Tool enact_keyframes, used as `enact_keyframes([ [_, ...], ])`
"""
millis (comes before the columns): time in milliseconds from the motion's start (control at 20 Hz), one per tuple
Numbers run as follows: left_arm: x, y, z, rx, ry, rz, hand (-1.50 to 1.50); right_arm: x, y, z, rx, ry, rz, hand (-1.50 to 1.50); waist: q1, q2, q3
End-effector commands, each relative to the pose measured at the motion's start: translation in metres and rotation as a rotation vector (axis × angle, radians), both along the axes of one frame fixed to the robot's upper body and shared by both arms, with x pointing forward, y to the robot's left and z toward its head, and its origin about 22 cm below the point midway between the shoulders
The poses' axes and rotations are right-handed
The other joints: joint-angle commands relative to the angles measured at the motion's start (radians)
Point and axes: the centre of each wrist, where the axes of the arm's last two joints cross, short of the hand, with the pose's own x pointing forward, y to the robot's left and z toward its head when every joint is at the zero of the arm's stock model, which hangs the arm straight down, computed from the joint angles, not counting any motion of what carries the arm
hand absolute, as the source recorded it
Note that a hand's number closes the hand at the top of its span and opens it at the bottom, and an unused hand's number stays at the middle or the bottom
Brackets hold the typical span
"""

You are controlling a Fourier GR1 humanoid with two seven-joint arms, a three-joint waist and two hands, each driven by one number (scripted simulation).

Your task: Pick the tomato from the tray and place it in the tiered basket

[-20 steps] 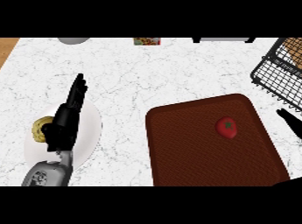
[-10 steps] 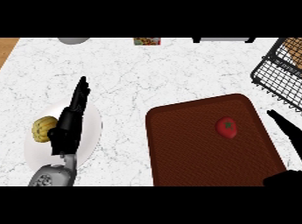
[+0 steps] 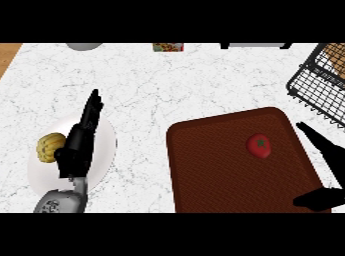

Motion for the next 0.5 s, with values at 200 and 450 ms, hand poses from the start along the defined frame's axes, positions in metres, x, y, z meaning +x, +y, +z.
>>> enact_keyframes([
  [200,0.02,0.008,-0.017,0.0,0.0,0.017,0.0,0.014,0.025,-0.019,0.024,0.034,0.028,-1.5,-0.003,0.002,0.0],
  [450,-0.003,0.001,0.013,-0.002,0.014,-0.014,0.0,0.026,0.018,-0.007,0.013,0.049,0.019,-1.5,0.001,0.0,0.0],
])
